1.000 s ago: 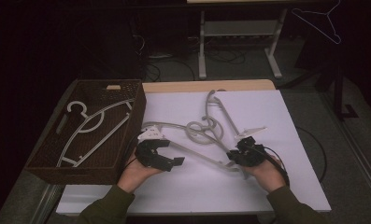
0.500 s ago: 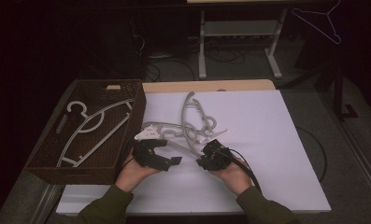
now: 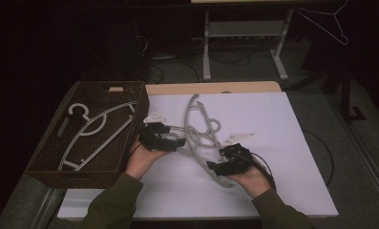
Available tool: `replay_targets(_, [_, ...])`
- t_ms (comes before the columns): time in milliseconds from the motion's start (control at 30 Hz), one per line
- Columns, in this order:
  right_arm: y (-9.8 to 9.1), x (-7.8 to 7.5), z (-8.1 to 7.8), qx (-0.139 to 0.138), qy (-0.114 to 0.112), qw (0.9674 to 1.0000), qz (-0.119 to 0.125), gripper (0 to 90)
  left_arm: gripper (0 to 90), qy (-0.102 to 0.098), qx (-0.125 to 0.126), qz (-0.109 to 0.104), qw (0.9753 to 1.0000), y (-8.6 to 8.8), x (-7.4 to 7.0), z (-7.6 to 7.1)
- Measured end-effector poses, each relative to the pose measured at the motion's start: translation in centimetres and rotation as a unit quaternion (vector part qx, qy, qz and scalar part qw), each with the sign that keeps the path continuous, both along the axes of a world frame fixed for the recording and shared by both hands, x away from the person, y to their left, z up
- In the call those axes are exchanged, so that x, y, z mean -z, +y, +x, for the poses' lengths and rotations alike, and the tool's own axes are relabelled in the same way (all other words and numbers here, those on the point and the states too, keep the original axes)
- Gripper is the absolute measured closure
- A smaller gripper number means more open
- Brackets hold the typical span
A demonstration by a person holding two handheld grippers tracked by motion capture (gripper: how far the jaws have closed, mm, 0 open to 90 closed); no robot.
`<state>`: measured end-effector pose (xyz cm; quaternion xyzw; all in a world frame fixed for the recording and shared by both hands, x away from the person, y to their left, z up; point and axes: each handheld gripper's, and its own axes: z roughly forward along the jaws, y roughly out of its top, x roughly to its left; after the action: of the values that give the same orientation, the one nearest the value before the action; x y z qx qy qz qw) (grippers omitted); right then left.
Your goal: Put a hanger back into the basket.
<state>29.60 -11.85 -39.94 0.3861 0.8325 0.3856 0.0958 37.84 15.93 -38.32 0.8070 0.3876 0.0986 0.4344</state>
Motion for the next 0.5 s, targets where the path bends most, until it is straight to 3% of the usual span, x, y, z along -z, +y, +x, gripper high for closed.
replay_targets(100, [-1.7, -0.2, -0.1, 0.011, -0.012, 0.9998, 0.015, 22.1, 18.4, 0.005, -0.027, 0.009, 0.9996, -0.6, 0.2, 2.4])
replay_targets(167, [-2.7, -0.5, -0.3, 0.02, -0.019, 0.9994, 0.023, 20.9, 19.8, 0.006, -0.038, 0.024, 0.999, -1.1, 0.4, 3.9])
replay_targets(200, [-3.7, -0.6, -0.5, 0.025, -0.029, 0.9988, 0.031, 20.1, 22.2, 0.011, -0.048, 0.036, 0.9981, -1.7, 0.7, 5.4])
replay_targets(233, [-3.7, -0.6, -0.5, 0.025, -0.029, 0.9988, 0.031, 20.1, 22.9, 0.011, -0.048, 0.036, 0.9981, -1.7, 0.7, 5.4])
replay_targets(267, [-4.5, -0.7, -0.7, 0.027, -0.035, 0.9984, 0.034, 19.5, 23.6, 0.017, -0.056, 0.048, 0.9971, -2.3, 1.1, 6.9])
replay_targets(300, [-4.5, -0.7, -0.7, 0.027, -0.035, 0.9984, 0.034, 19.5, 25.2, 0.017, -0.056, 0.048, 0.9971, -2.3, 1.1, 6.9])
replay_targets(500, [-5.6, -0.4, -1.5, 0.029, -0.039, 0.9982, 0.034, 19.0, 31.2, 0.04, -0.061, 0.098, 0.9926, -3.9, 2.4, 10.5])
